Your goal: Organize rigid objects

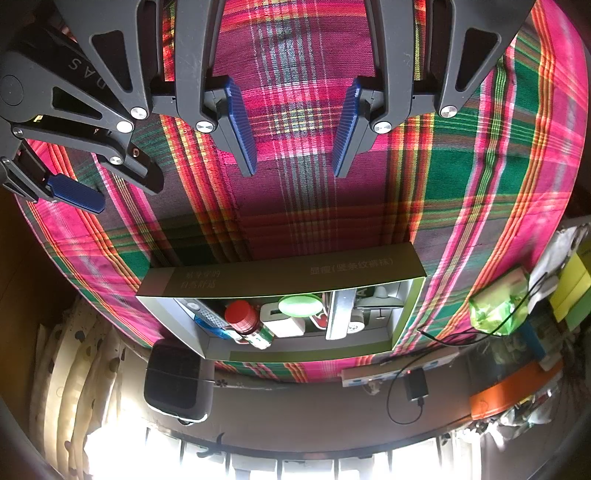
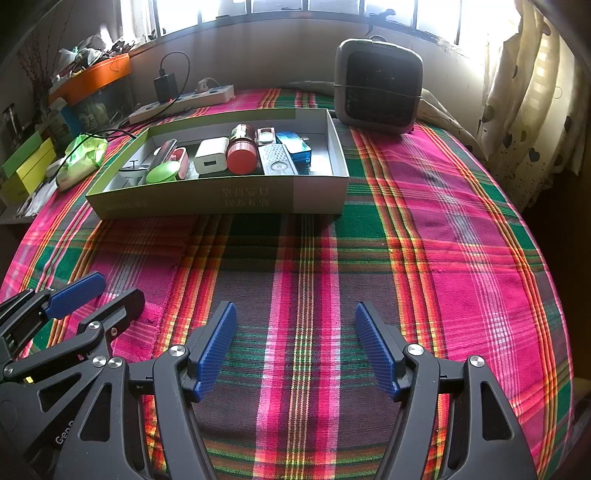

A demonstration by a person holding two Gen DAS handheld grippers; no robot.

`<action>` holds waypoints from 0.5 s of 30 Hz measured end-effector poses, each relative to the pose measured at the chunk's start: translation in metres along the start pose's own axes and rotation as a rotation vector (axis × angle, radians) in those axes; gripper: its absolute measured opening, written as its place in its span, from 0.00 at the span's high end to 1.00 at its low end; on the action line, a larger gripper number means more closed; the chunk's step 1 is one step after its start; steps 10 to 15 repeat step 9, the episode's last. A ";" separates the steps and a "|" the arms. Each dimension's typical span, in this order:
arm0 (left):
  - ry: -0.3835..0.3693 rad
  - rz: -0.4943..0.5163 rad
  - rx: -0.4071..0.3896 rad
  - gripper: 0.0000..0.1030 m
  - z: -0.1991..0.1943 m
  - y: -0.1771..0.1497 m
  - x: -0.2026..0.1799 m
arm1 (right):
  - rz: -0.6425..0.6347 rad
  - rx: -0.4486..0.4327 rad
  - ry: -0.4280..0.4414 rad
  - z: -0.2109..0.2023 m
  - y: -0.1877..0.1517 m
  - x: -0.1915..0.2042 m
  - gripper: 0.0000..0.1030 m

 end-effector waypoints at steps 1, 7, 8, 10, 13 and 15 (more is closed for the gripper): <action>0.000 0.000 0.000 0.59 0.000 0.000 0.000 | 0.000 0.000 0.000 0.000 0.000 0.000 0.35; 0.000 0.000 0.000 0.59 0.000 0.000 0.000 | 0.000 0.000 0.000 0.000 0.000 0.000 0.35; 0.000 0.000 0.000 0.59 0.000 0.000 0.000 | 0.000 0.000 0.000 0.000 0.000 0.000 0.35; 0.000 0.000 0.000 0.59 0.000 0.000 0.000 | 0.000 0.000 0.000 0.000 0.000 0.000 0.35; 0.000 0.000 0.000 0.59 0.000 0.000 0.000 | 0.000 0.000 0.000 0.000 0.000 0.000 0.35; 0.000 0.000 0.000 0.59 0.000 0.000 0.000 | 0.000 0.000 0.000 0.000 0.000 0.000 0.35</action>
Point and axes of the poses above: each gripper's, at about its wrist camera, not at the fingertips, and z roughly the way its jaws point, x to its left, y to its top, the point moved 4 cm from there along z, roughly the way its jaws point, and after that the axes turned 13 degrees about y, right-handed, at the moved point
